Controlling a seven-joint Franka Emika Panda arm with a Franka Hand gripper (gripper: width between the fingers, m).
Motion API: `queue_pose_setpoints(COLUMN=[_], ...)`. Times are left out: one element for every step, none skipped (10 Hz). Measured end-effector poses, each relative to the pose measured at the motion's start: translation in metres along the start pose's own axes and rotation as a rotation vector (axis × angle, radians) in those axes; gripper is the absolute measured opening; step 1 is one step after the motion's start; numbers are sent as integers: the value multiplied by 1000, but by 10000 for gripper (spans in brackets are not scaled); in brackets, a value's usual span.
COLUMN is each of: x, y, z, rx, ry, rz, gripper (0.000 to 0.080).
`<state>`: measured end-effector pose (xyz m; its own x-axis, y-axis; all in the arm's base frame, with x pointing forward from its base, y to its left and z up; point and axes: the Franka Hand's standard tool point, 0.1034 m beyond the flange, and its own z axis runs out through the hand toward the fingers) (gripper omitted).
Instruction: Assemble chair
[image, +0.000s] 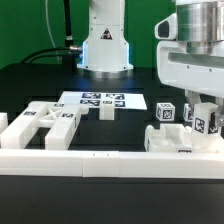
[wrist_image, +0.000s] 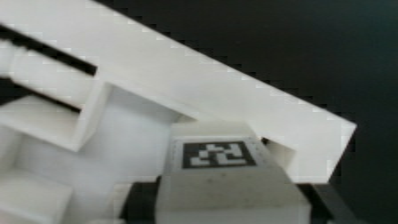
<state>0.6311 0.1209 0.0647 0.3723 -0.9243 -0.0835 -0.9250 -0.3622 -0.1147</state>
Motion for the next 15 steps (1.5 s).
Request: queue_pose_setpoints(x=[0,0,0,0,-3,-5,-3,-3,-2,-2,0,3,7,8,8], y=[0,0,0,0,0,-2,-1,-1,-1,-1,1,1,0,-1,-2], z=[0,0,0,0,-1,-2,-1,-1,-1,-1,-2,-4,-5,-7,-7], rx=[1,1,-1,-5,-27,-31,-32,-32,-33,-34,-59,-67,-74,-78,-81], ry=[-2,-3,-3,-5,4,12,12,12,11,10,13,11,10,12,12], rz=[24,31,-24,-83,-181,-297,-414,-454,-537,-584,-756,-852,-975,-1064,-1114], gripper=[287,292,292,539,539,630,643,643,649,649,649,649,649,649,649])
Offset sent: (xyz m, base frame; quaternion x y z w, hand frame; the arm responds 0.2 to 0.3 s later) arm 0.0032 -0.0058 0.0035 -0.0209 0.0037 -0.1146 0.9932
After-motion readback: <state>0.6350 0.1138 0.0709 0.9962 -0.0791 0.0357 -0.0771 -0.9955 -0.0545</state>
